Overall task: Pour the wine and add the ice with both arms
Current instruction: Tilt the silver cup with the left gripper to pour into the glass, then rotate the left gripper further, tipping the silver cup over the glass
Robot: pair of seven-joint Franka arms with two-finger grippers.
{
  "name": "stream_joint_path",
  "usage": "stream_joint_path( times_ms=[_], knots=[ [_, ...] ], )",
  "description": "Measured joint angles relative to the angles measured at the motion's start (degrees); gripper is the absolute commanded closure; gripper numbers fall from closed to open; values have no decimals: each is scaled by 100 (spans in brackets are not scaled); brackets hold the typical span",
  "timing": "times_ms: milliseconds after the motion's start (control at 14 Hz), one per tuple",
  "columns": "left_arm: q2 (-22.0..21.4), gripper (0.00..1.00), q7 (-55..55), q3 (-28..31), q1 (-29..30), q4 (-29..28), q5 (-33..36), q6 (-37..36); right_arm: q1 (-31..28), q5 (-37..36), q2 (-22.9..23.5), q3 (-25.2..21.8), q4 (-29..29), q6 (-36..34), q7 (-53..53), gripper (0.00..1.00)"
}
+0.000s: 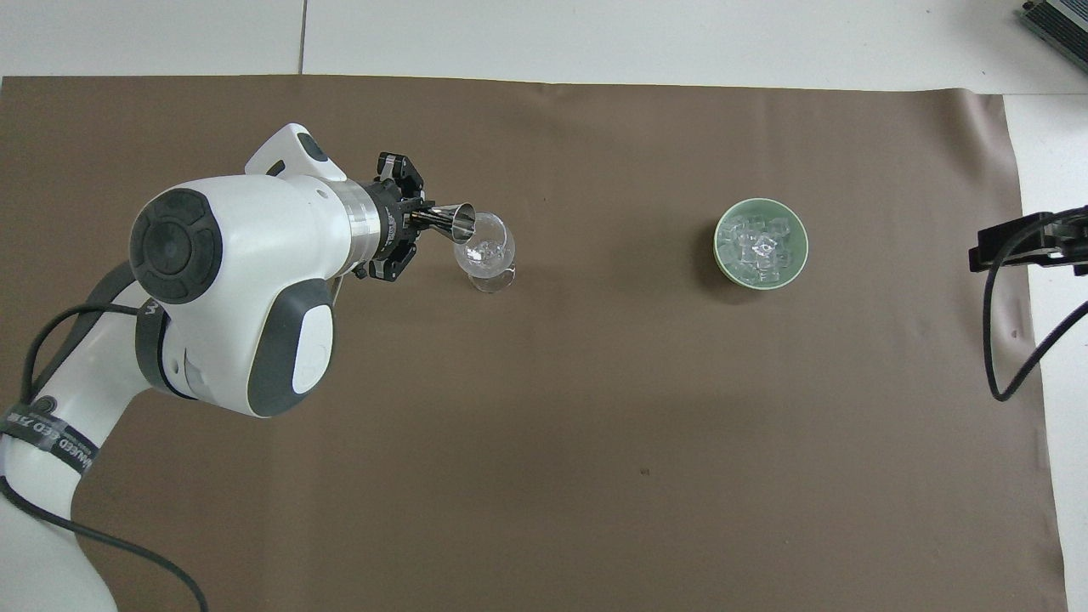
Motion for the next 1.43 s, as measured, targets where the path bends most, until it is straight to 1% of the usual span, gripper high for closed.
stream_joint_path(
  times_ms=[214,571,998,1426],
  knots=[
    [0,100,-125,-1,-1,3,216,0,0,0,0,0,0,0,0,0],
    [0,100,-150,-2,-37,11,261,0,0,0,0,0,0,0,0,0],
    [0,100,-370,-7,-91,94,677,-14,0,0,0,0,0,0,0,0],
    [0,100,-377,-6,-91,99,836,-25,0,0,0,0,0,0,0,0]
  ],
)
